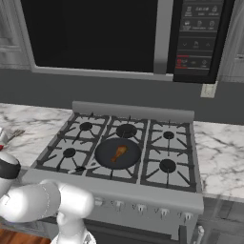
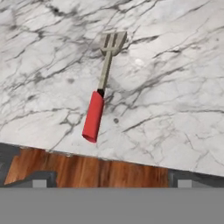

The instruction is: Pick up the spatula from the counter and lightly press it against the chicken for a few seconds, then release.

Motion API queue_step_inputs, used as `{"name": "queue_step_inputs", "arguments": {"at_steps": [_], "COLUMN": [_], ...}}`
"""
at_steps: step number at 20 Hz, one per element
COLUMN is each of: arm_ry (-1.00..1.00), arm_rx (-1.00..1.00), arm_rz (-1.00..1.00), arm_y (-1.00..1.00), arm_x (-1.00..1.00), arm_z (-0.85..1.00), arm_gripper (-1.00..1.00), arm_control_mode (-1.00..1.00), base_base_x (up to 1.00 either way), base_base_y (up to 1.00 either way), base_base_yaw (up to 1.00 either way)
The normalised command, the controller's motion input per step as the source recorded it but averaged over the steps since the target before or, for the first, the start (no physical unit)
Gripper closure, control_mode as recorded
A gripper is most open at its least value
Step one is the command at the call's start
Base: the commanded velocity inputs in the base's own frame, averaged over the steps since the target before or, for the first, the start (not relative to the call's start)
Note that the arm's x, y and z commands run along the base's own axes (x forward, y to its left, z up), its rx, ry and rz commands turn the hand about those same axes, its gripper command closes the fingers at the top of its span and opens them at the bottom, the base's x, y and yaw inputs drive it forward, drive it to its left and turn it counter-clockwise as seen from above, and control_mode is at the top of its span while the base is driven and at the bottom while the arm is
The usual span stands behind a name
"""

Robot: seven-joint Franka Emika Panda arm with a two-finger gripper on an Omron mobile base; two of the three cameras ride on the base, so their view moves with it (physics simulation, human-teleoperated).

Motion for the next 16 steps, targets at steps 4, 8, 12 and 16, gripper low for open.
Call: {"name": "queue_step_inputs", "arguments": {"at_steps": [4, 8, 12, 16], "arm_ry": [0.00, 0.00, 0.01, 0.02], "arm_rx": [0.00, 0.00, 0.00, 0.00], "arm_rz": [0.00, 0.00, 0.00, -0.02], "arm_y": [0.23, 0.29, 0.22, 0.06], "arm_x": [0.25, 0.22, 0.15, 0.07], "arm_z": [-0.15, -0.13, -0.12, -0.17], "arm_gripper": [-1.00, -1.00, -1.00, -1.00], "arm_control_mode": [-1.00, -1.00, -1.00, -1.00], "base_base_x": [0.00, 0.00, 0.00, 0.00], "base_base_y": [0.00, 0.00, 0.00, 0.00], "base_base_yaw": [0.00, 0.00, 0.00, 0.00]}}
